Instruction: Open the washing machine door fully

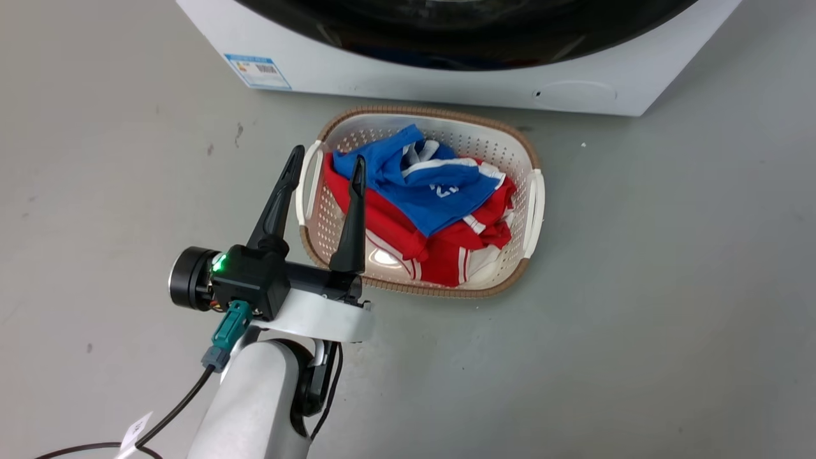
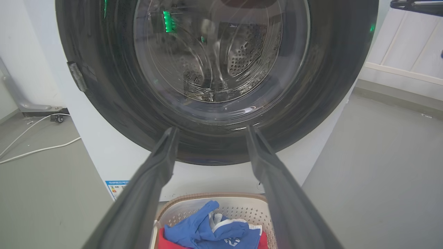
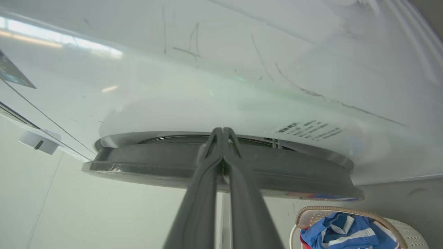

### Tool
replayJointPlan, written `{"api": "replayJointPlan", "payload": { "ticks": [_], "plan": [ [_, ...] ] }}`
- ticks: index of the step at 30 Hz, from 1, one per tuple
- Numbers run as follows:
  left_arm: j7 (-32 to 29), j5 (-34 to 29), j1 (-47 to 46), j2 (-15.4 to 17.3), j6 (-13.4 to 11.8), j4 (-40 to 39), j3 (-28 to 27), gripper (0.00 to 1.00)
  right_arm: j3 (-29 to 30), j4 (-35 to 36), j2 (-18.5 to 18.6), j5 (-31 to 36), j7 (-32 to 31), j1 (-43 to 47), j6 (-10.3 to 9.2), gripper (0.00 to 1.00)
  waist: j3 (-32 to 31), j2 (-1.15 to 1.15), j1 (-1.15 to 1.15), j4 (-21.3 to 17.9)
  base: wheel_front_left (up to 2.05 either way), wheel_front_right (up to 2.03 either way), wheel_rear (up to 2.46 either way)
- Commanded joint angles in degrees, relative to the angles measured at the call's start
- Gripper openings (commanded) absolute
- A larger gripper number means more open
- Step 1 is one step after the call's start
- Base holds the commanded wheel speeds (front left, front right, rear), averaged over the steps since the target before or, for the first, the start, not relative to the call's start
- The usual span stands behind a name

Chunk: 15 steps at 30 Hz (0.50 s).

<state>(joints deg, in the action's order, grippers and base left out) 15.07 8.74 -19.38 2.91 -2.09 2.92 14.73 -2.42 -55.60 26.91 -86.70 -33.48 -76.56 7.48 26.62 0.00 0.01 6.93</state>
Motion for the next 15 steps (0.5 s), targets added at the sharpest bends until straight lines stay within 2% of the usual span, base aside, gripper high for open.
{"api": "replayJointPlan", "payload": {
  "ticks": [1,10,15],
  "plan": [
    [0.2,-0.1,-1.1,0.0,-0.3,-0.4,0.1,1.00,-0.9,-0.8,-0.6,0.9,-0.6,-2.4,0.03,0.00,1.0,0.00,-0.01,0.4,0.00,0.00,0.00],
    [0.2,0.4,-2.1,0.0,-1.1,-1.4,0.9,1.00,-5.9,-4.6,-3.3,7.1,-2.6,-11.6,0.01,0.00,3.5,0.00,-0.01,0.8,0.00,0.00,0.00],
    [0.2,0.6,-2.6,0.0,-1.4,-1.4,1.1,1.00,-7.4,-4.6,-4.4,9.0,-4.9,-12.8,0.09,0.00,4.4,0.00,-0.01,0.9,0.00,0.00,0.00]
  ]
}}
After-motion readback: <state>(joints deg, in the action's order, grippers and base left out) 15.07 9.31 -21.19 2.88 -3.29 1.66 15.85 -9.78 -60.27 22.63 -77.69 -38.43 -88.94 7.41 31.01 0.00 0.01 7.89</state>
